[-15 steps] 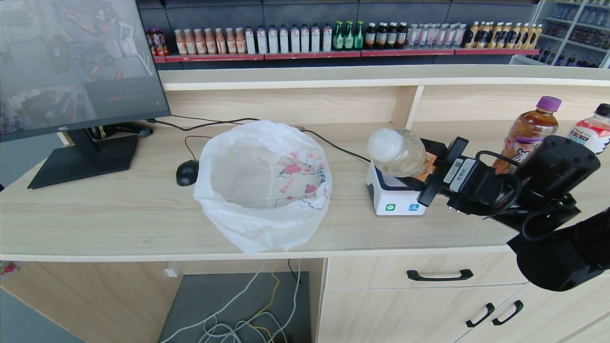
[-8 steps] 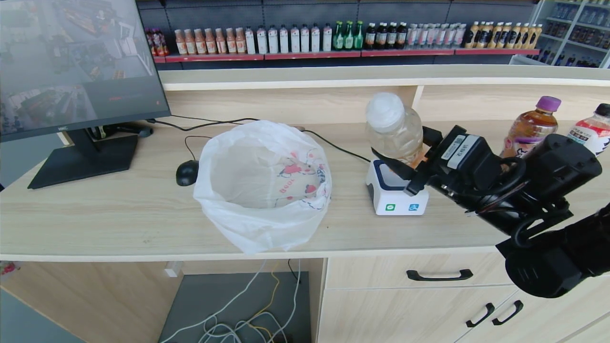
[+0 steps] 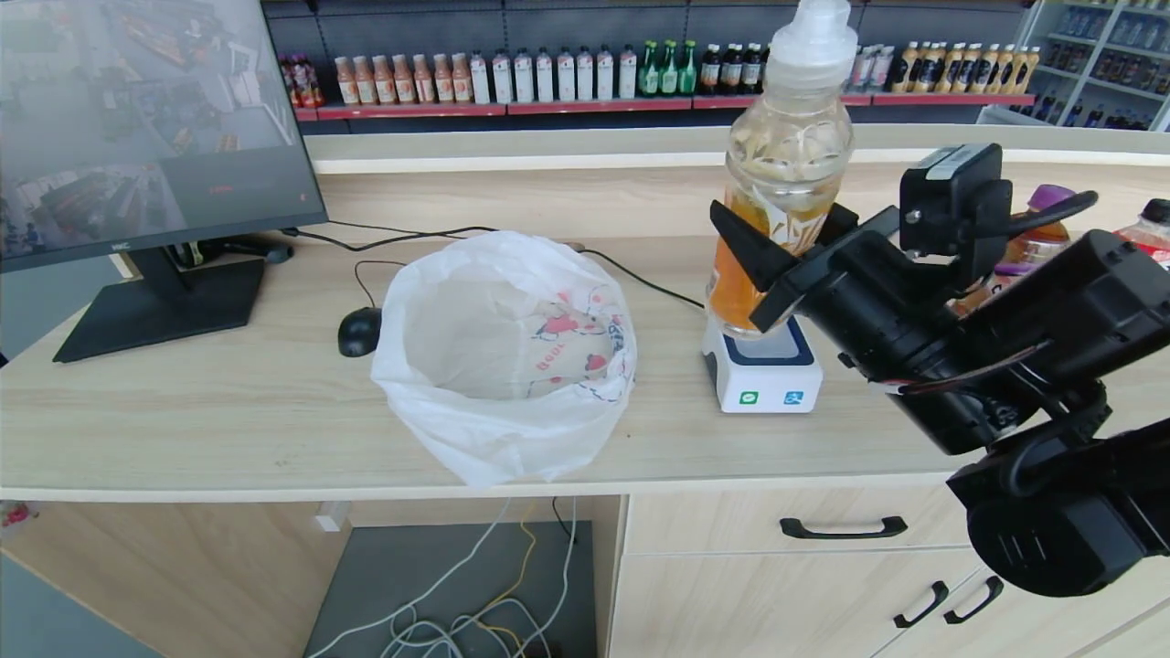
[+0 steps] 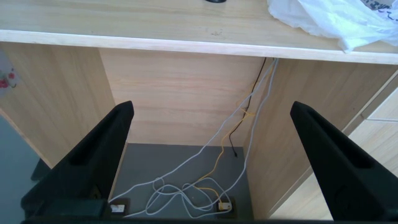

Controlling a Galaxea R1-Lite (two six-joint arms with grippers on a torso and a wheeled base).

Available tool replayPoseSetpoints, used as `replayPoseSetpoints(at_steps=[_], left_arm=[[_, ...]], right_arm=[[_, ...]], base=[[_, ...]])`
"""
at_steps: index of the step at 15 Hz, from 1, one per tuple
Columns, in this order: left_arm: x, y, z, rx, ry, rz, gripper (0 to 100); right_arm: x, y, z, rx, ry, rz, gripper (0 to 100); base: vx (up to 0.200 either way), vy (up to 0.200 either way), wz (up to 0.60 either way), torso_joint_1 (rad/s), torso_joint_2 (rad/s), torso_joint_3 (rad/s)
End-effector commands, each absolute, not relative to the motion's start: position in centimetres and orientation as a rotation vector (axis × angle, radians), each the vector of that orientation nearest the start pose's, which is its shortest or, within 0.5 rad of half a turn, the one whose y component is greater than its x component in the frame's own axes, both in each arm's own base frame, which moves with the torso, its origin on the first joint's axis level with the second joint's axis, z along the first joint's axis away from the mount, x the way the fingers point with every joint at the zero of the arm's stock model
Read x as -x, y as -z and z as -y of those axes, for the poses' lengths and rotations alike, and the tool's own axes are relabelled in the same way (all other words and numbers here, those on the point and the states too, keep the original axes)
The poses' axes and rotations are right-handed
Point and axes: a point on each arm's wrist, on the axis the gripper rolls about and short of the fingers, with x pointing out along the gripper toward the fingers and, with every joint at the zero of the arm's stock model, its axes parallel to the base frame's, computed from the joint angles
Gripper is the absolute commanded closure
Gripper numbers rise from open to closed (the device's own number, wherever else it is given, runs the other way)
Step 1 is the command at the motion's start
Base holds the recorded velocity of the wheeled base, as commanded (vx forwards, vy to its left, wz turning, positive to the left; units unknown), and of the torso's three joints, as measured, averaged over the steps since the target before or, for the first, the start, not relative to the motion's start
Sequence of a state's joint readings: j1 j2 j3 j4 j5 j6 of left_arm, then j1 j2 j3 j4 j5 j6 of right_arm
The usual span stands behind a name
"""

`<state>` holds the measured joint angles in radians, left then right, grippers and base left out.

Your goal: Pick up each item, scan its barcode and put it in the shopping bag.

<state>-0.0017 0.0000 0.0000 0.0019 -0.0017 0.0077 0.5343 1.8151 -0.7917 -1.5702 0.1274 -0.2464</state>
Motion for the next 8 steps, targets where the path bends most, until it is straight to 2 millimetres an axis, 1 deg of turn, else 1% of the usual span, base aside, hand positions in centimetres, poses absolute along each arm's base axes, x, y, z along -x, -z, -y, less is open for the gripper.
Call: replayPoseSetpoints(at_steps=[1, 5, 7, 8], left_arm=[[2.28, -7.53, 0.00, -0.008, 0.003, -0.002, 0], [2.28, -7.52, 0.00, -0.008, 0.003, -0.003, 0], [2.28, -7.52, 0.00, -0.008, 0.003, -0.003, 0], [2.28, -7.52, 0.00, -0.008, 0.002, -0.003, 0]], right_arm=[[-26.09, -24.34, -15.97, 0.035, -0.558, 0.620, 100], [-26.12, -24.48, -15.71, -0.115, -0.411, 0.567, 100], [-26.25, -24.54, -15.61, -0.121, -0.402, 0.569, 100], [-26.50, -24.62, -15.21, -0.120, -0.387, 0.572, 100]], base=[[0.000, 0.000, 0.00, 0.000, 0.00, 0.000], [0.000, 0.000, 0.00, 0.000, 0.00, 0.000], [0.000, 0.000, 0.00, 0.000, 0.00, 0.000], [0.000, 0.000, 0.00, 0.000, 0.00, 0.000]])
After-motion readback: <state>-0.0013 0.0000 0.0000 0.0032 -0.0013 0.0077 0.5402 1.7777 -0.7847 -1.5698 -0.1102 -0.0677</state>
